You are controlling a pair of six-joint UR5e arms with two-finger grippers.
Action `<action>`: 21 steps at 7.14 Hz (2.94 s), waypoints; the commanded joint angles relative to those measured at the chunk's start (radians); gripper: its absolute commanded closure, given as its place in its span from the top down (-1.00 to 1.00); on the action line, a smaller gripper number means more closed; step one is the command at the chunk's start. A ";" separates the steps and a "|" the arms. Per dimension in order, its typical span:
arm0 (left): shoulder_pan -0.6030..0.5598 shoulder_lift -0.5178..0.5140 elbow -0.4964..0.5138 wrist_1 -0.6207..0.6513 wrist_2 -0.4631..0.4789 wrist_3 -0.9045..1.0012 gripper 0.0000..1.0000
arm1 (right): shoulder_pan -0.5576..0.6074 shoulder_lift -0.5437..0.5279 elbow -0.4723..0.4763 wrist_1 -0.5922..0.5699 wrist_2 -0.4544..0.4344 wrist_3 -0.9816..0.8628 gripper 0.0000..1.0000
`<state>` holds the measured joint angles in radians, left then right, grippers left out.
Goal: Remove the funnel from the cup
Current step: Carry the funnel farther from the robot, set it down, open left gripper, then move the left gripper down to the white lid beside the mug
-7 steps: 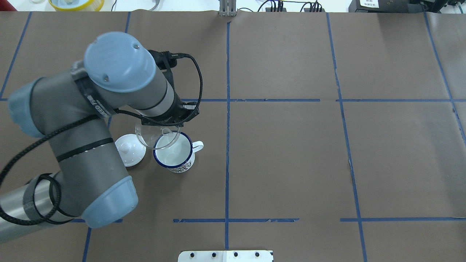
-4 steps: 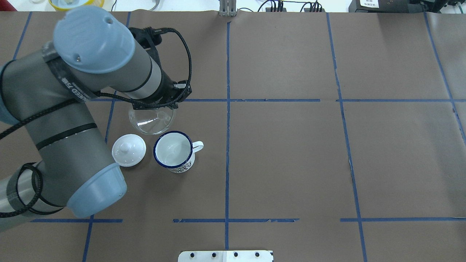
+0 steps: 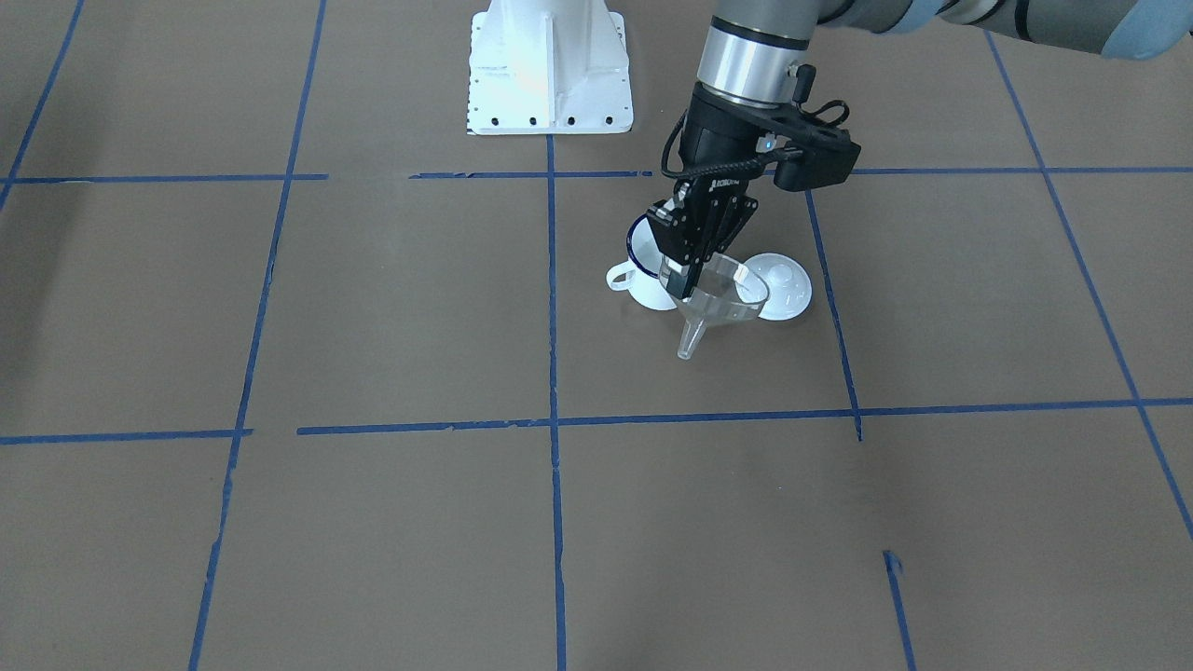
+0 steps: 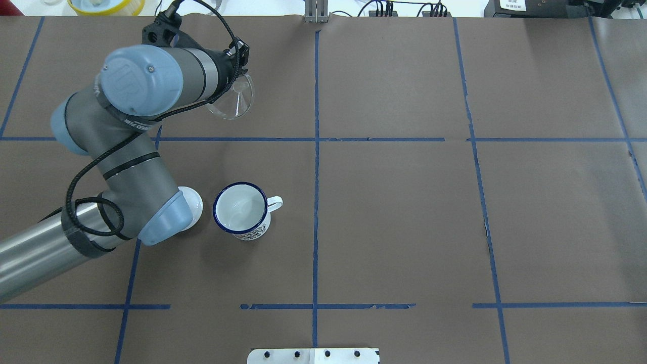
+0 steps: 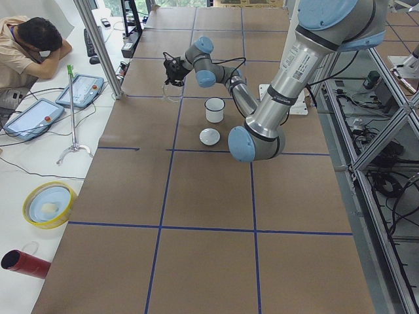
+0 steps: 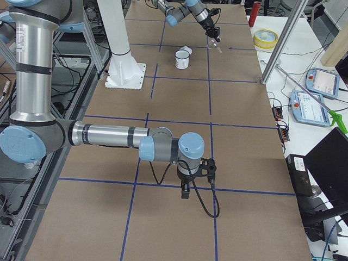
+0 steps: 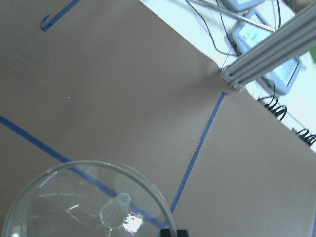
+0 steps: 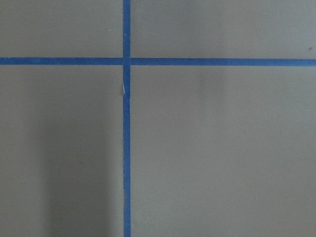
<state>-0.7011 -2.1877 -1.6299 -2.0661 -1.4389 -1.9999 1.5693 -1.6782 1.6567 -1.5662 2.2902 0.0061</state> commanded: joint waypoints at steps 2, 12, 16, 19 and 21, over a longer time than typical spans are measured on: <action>0.002 0.003 0.316 -0.337 0.165 -0.112 -1.00 | 0.000 0.000 0.000 0.000 0.000 0.000 1.00; -0.069 0.029 0.154 -0.215 -0.083 0.302 1.00 | 0.000 0.000 0.000 0.000 0.000 0.000 1.00; -0.181 0.101 -0.336 0.498 -0.423 0.880 1.00 | 0.000 0.000 0.000 0.000 0.000 0.000 1.00; -0.178 0.249 -0.510 0.646 -0.512 1.004 1.00 | 0.000 0.000 -0.001 0.000 0.000 0.000 1.00; -0.132 0.347 -0.489 0.554 -0.515 1.000 1.00 | 0.000 0.000 0.000 0.000 0.000 0.000 1.00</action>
<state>-0.8627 -1.8997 -2.1250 -1.4625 -1.9484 -0.9993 1.5693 -1.6781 1.6554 -1.5662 2.2902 0.0062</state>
